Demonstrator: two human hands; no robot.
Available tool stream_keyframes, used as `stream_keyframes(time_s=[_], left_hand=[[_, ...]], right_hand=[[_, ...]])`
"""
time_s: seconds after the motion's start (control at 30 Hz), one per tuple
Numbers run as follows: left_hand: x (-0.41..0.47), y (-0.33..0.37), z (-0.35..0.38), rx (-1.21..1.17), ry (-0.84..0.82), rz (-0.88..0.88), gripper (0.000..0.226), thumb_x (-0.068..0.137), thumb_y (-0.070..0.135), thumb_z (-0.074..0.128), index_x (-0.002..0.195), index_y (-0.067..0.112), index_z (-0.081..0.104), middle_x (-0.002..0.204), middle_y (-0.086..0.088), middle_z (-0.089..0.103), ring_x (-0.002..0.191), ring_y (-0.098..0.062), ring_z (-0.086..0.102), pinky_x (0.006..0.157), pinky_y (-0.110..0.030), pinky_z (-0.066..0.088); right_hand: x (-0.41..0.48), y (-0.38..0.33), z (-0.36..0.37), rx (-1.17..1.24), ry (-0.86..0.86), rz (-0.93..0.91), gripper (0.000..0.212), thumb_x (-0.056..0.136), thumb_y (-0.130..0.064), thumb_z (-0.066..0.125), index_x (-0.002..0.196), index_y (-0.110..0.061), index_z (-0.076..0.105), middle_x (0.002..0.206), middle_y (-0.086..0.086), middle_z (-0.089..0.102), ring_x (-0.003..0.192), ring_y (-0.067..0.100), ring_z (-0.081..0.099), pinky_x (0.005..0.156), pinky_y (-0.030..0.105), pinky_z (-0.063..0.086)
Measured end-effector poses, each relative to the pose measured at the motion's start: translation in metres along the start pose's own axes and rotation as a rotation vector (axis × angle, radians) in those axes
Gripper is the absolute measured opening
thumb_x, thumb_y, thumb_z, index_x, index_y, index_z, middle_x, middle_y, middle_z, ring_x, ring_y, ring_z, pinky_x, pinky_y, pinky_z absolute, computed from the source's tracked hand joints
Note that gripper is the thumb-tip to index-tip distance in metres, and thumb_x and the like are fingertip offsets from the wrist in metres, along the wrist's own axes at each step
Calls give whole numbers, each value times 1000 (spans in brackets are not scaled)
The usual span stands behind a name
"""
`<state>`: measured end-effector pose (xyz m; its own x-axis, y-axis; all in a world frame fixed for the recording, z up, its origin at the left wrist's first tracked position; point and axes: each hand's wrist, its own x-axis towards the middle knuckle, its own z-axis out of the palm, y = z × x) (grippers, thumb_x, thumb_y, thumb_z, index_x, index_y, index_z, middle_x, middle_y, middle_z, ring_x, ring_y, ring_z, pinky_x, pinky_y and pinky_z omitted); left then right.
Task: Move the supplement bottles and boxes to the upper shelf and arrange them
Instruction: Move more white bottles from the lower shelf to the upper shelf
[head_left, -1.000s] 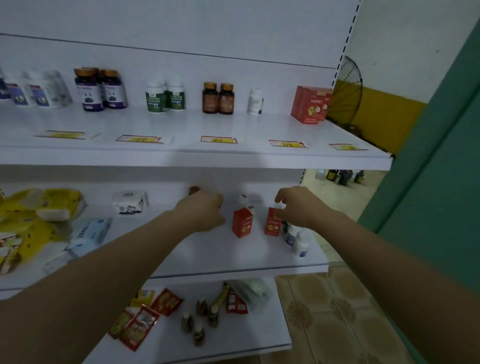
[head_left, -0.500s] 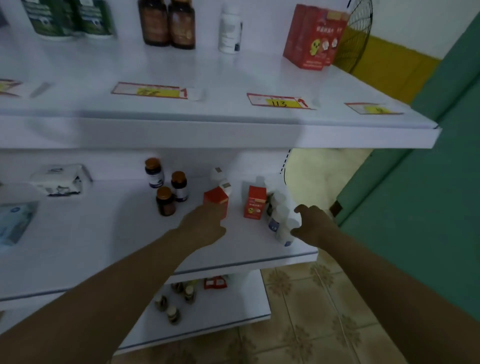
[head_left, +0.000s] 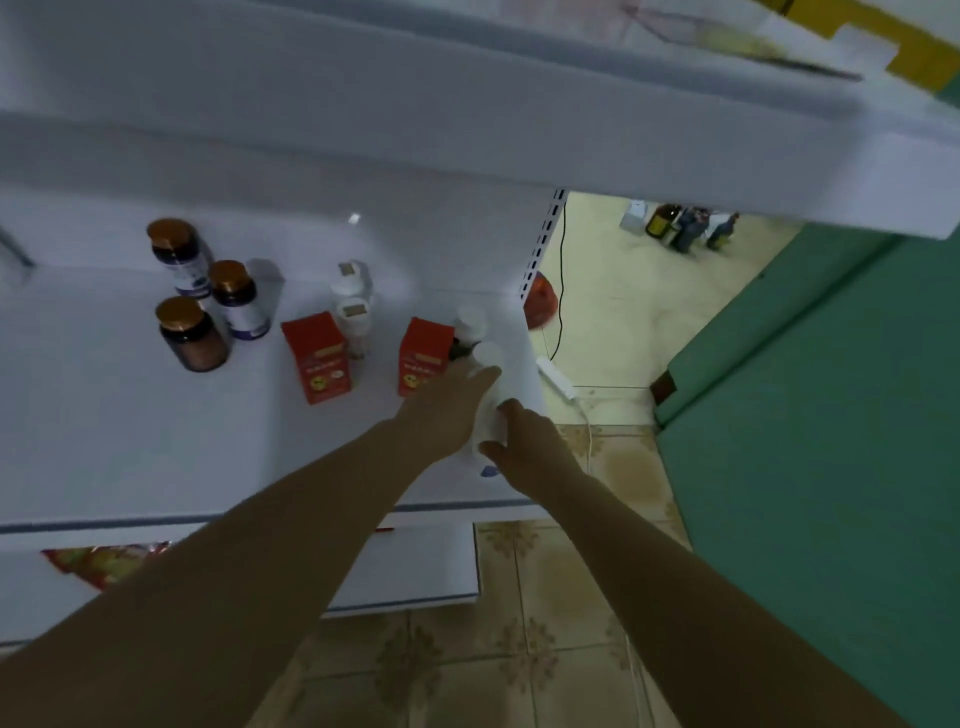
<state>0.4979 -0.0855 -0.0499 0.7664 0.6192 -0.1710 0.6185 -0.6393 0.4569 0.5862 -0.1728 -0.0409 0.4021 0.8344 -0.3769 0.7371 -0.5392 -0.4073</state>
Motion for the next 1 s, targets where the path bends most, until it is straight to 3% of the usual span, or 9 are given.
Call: stream_keyframes(time_s=[0.13, 0.27, 0.43, 0.57, 0.63, 0.73, 0.83, 0.9, 1.0], left_hand=[[13, 3, 10, -21, 45, -48, 44, 93, 8, 45, 137, 11, 42, 140, -11, 40, 124, -29, 48, 100, -40, 44], [13, 4, 18, -37, 123, -90, 45, 89, 10, 56, 133, 9, 45, 133, -10, 43, 116, -27, 52, 95, -35, 46], [-3, -2, 4, -261, 25, -117, 47, 80, 15, 70, 124, 7, 54, 124, -8, 56, 115, -25, 54, 94, -30, 41], [-37, 1, -23, -491, -51, -141, 48, 77, 12, 74, 121, 11, 54, 113, 0, 56, 105, -17, 53, 78, -18, 42], [-65, 6, -42, -705, -99, -140, 44, 79, 11, 72, 119, 9, 54, 115, -3, 59, 110, -21, 56, 85, -25, 47], [-116, 12, -75, -925, -127, -154, 35, 81, 23, 71, 114, 23, 59, 119, 2, 63, 111, -16, 58, 97, -33, 45], [-162, 21, -106, -1163, -66, -141, 21, 78, 30, 72, 95, 23, 63, 105, -2, 69, 101, -17, 66, 86, -32, 51], [-189, 28, -125, -1220, 25, -93, 31, 72, 38, 73, 93, 18, 62, 102, -10, 70, 97, -22, 67, 82, -37, 54], [-226, 41, -155, -1247, 139, -41, 42, 69, 47, 70, 94, 15, 59, 105, -24, 65, 96, -35, 64, 87, -48, 52]], right_hand=[[9, 12, -6, 40, -13, -60, 38, 88, -20, 62, 119, -6, 45, 110, 14, 65, 63, 13, 54, 62, 25, 39], [9, 25, -13, 121, -36, -73, 47, 82, -28, 71, 118, -9, 47, 114, 13, 62, 91, 26, 59, 69, 27, 42], [-5, 30, -30, 208, -9, -64, 44, 77, -49, 70, 102, -16, 54, 95, 0, 61, 69, 7, 52, 51, 16, 34], [-36, 10, -36, 483, 37, -91, 43, 77, -46, 71, 99, -16, 50, 89, -1, 61, 77, 14, 58, 60, 19, 45], [-55, -5, -37, 634, 39, -89, 44, 75, -48, 72, 98, -18, 49, 90, -1, 62, 85, 19, 63, 74, 32, 55], [-84, -28, -42, 816, 30, -102, 43, 75, -53, 69, 99, -19, 58, 95, 3, 70, 90, 21, 69, 87, 44, 56], [-120, -62, -53, 1038, -41, -162, 28, 82, -45, 66, 92, -19, 67, 88, 1, 75, 84, 17, 72, 80, 36, 58], [-143, -88, -62, 1124, -83, -231, 41, 84, -42, 64, 105, -7, 67, 99, 11, 74, 90, 25, 71, 83, 38, 57], [-180, -130, -81, 1175, -63, -302, 52, 72, -48, 68, 104, -7, 65, 96, 18, 70, 79, 30, 68, 78, 40, 56]])
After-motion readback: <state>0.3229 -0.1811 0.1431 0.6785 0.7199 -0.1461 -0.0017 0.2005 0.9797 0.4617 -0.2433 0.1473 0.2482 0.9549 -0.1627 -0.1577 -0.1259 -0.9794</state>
